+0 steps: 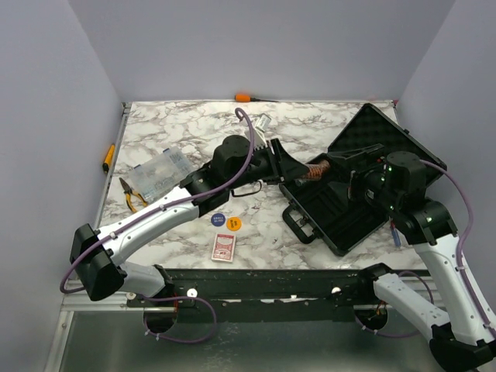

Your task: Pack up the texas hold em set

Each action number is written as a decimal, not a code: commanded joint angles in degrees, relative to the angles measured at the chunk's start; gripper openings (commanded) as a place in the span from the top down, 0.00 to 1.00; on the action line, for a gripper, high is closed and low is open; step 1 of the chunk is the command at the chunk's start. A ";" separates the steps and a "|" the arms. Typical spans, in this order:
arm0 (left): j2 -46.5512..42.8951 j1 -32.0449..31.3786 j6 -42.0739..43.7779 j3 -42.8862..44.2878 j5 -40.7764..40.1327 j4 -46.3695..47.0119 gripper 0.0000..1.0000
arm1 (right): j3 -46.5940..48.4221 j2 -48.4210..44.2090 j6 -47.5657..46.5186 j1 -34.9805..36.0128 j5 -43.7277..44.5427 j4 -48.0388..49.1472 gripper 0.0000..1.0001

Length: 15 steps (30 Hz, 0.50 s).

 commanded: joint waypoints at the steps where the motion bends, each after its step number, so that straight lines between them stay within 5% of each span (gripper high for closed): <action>1: -3.20 -0.65 5.23 -2.24 -2.61 15.23 1.00 | 1.41 0.64 8.63 -0.12 -0.94 -0.64 0.09; 15: -0.17 -6.51 18.11 -5.82 -12.18 28.51 1.00 | 4.35 4.13 13.31 -0.16 -4.69 -1.93 0.16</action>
